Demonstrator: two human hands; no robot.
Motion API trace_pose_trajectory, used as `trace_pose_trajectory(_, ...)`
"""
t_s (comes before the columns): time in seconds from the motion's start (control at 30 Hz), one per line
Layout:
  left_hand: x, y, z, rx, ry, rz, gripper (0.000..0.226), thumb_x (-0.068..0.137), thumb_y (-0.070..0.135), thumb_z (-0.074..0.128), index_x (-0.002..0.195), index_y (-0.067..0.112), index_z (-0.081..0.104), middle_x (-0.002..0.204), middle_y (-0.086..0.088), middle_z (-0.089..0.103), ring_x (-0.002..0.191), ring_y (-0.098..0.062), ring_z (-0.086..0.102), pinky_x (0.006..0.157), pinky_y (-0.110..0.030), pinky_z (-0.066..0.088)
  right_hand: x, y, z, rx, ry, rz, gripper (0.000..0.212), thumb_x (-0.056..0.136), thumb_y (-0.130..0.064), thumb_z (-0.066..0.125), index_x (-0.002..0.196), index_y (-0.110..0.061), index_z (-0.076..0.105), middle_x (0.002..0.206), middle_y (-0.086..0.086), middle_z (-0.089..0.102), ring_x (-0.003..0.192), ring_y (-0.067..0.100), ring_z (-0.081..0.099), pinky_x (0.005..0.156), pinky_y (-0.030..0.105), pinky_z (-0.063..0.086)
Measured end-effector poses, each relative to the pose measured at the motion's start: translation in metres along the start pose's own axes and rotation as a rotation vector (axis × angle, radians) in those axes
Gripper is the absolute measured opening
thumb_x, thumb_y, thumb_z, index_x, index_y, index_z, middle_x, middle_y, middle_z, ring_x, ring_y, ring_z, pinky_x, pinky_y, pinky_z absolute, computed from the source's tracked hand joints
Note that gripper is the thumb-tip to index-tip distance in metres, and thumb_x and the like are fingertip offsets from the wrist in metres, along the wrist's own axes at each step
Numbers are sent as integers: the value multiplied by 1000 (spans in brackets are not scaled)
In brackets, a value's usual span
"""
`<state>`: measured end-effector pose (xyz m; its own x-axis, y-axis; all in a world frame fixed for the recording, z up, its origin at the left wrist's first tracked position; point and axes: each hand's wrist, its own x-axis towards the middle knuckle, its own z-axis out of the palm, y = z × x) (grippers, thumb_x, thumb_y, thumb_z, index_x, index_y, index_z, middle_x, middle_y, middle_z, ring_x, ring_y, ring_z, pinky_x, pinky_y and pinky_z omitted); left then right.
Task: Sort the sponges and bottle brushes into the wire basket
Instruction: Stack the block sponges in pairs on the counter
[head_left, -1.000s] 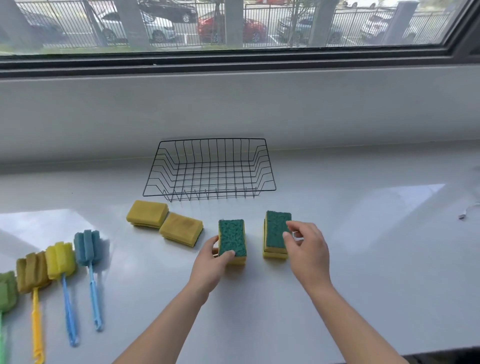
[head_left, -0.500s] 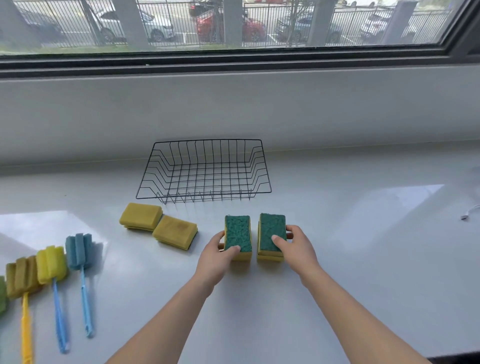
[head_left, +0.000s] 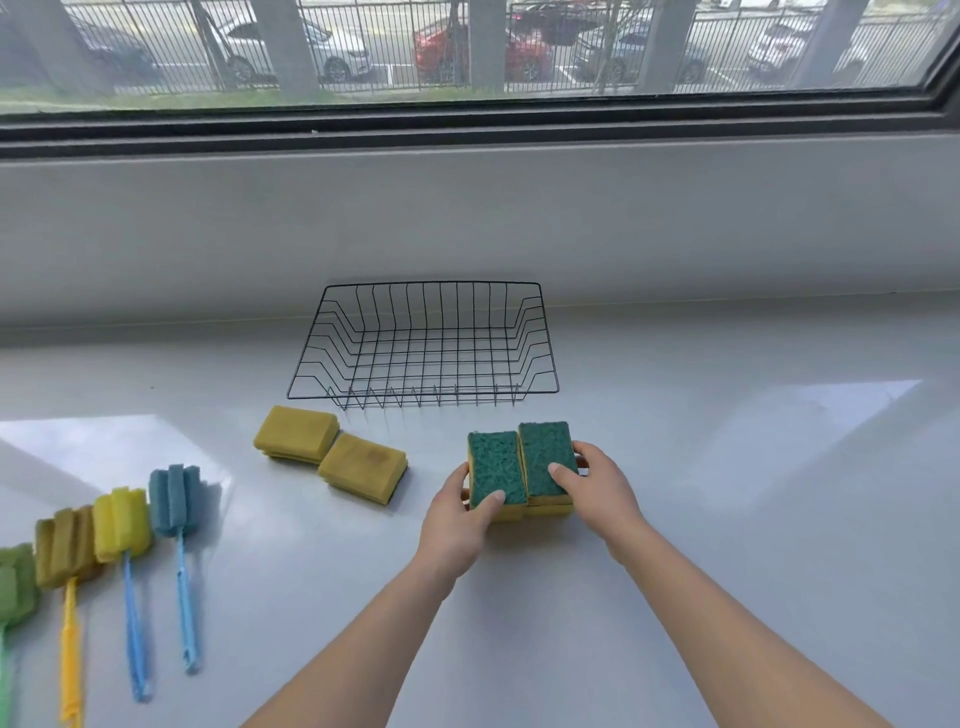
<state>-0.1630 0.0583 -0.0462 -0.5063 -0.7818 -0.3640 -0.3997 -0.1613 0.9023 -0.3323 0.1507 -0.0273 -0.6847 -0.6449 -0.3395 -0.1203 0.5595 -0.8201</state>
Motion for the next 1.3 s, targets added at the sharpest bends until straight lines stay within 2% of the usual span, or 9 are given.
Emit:
trace_pose_trajectory(0.1, 0, -3, 0, -22, 6, 0, 51, 89, 33, 68, 136, 36, 47, 109, 4, 62, 98, -15, 63, 88, -40, 55, 0, 1, -1, 3, -13, -9, 39, 95, -30, 63, 134, -25, 58, 132, 2, 61, 111, 22, 64, 98, 43, 52)
trace_pose_trajectory(0.27, -4, -3, -3, 25, 4, 17, 46, 89, 39, 66, 132, 37, 49, 105, 12, 61, 86, 3, 61, 71, -19, 47, 3, 0, -1, -35, -21, -5, 48, 95, -32, 64, 140, -23, 52, 136, 3, 58, 114, 23, 63, 100, 46, 51)
trace_pose_trajectory(0.37, -9, -5, -16, 91, 26, -16, 61, 89, 44, 65, 143, 35, 39, 128, 5, 51, 113, -9, 53, 92, -29, 46, 1, -6, -1, -59, 28, -7, 61, 95, -35, 65, 149, -19, 41, 143, 5, 50, 123, 23, 56, 104, 44, 48)
trace_pose_trajectory(0.47, -13, -8, -40, 305, 80, 102, 63, 90, 35, 64, 146, 29, 36, 134, 6, 45, 119, -12, 50, 98, -31, 42, -4, -19, -1, -127, 182, -157, 53, 94, -28, 66, 143, -17, 49, 139, 5, 52, 126, 22, 53, 105, 41, 45)
trace_pose_trajectory(0.6, -16, -9, -81, 404, 168, 260, 53, 88, 31, 67, 137, 29, 47, 121, 9, 50, 108, -10, 53, 94, -31, 46, -15, -51, 16, -235, 280, -439, 40, 90, -17, 69, 130, -18, 61, 126, -1, 59, 120, 20, 50, 98, 31, 41)
trace_pose_trajectory(0.7, -14, -10, -114, 442, 245, 305, 44, 85, 27, 69, 127, 32, 56, 114, 11, 53, 101, -10, 55, 86, -33, 50, -25, -82, 44, -310, 190, -617, 36, 89, -14, 69, 125, -15, 66, 121, 0, 64, 117, 20, 50, 98, 28, 40)
trace_pose_trajectory(0.83, -2, -14, -159, 514, 347, 267, 44, 83, 21, 68, 125, 28, 58, 112, 6, 55, 106, -16, 54, 84, -29, 46, -32, -108, 91, -432, -26, -751, 33, 91, -17, 67, 125, -14, 66, 120, 1, 63, 116, 22, 52, 95, 26, 40)
trace_pose_trajectory(1.1, 53, -5, -213, 995, 353, 256, 60, 80, 21, 63, 137, 26, 45, 127, -5, 47, 116, -28, 45, 90, -37, 44, -12, -102, 165, -670, -278, -569, 53, 92, -33, 62, 141, -23, 46, 148, 0, 35, 137, 24, 30, 110, 37, 38)
trace_pose_trajectory(1.3, 88, -16, -236, 1236, 174, 291, 68, 75, 42, 68, 135, 24, 43, 135, -6, 40, 131, -26, 35, 95, -38, 40, 6, -100, 196, -820, -311, -550, 61, 88, -44, 63, 139, -18, 43, 151, 6, 32, 137, 28, 29, 109, 39, 39)
